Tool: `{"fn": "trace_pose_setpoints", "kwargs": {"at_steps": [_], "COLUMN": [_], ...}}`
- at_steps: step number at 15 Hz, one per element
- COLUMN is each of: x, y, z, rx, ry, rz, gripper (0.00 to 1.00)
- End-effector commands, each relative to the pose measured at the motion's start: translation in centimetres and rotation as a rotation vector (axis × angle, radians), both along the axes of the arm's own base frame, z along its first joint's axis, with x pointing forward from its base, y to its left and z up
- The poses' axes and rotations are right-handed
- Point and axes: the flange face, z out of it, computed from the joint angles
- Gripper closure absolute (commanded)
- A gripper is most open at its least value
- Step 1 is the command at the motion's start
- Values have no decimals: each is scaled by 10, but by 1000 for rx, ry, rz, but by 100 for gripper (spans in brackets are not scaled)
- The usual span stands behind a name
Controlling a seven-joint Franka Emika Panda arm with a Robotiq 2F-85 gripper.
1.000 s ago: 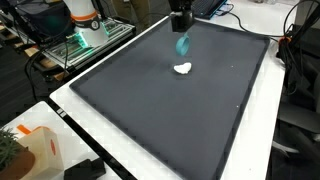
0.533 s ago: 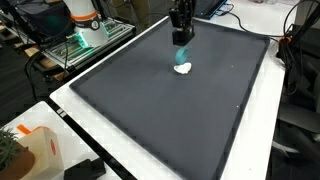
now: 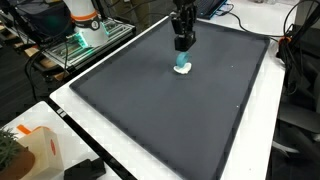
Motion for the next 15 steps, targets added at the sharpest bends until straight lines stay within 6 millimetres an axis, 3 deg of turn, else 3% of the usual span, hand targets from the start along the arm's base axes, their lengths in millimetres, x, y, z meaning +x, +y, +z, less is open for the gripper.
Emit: {"fn": "trace_pose_setpoints", "kwargs": {"at_steps": [1, 7, 10, 13, 14, 15], "x": [3, 13, 20, 29, 34, 36], "y": [-11, -14, -15, -16, -15, -17], "z": [-38, -78, -84, -85, -74, -46], "rx": [19, 36, 11, -6, 3, -3], "ry": [76, 165, 205, 232, 244, 253], "rz": [-20, -58, -83, -116, -128, -135], "gripper": [79, 79, 79, 79, 79, 79]}}
